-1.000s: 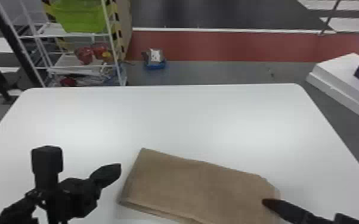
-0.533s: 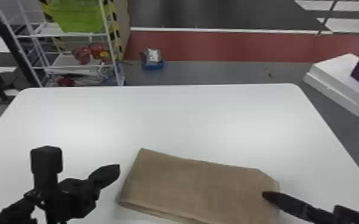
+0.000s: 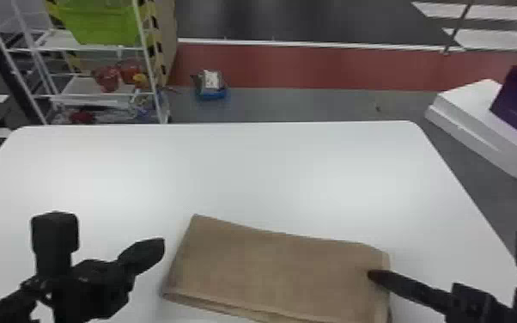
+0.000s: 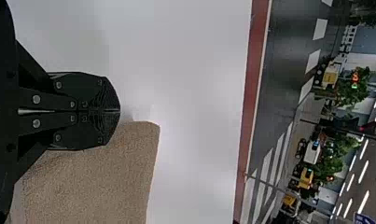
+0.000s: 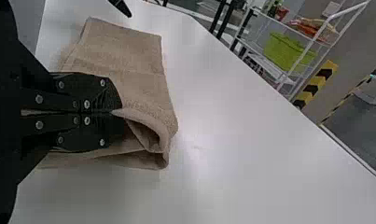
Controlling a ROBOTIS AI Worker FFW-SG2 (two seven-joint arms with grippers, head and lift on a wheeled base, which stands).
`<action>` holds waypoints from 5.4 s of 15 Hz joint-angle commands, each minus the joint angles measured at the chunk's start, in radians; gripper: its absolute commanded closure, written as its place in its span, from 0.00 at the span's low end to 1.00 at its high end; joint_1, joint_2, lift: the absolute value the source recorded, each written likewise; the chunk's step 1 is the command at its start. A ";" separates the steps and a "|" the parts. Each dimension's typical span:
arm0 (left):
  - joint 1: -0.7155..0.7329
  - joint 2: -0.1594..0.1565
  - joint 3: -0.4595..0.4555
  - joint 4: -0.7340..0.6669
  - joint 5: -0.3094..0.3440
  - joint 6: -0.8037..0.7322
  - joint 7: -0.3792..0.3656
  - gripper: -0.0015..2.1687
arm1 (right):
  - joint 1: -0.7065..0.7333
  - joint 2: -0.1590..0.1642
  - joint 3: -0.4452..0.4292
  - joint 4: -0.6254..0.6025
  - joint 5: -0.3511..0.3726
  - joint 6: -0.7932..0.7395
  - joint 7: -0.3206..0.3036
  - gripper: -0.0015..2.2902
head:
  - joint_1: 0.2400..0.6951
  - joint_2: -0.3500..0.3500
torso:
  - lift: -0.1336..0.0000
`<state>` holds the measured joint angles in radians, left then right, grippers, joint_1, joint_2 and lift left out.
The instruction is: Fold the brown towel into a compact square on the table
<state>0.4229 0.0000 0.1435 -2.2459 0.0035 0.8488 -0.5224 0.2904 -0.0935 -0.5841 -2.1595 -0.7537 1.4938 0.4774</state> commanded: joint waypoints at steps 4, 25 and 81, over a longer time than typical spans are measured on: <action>0.016 -0.003 -0.002 -0.032 0.000 0.037 -0.002 0.80 | -0.005 -0.011 0.021 0.000 0.053 0.006 -0.010 0.01 | 1.00 0.40 | 0.08; 0.082 -0.003 0.074 -0.141 0.122 0.043 -0.016 0.50 | -0.028 -0.003 0.153 0.018 0.100 0.046 -0.040 0.16 | 1.00 0.48 | 0.08; 0.077 0.020 -0.111 -0.020 -0.031 -0.046 -0.010 0.68 | -0.252 -0.040 0.340 0.136 0.294 0.078 -0.045 0.52 | 1.00 0.43 | 0.08</action>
<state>0.4989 0.0195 0.0321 -2.2634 -0.0179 0.7904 -0.5310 0.0358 -0.1330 -0.2318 -2.0255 -0.4387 1.5701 0.4280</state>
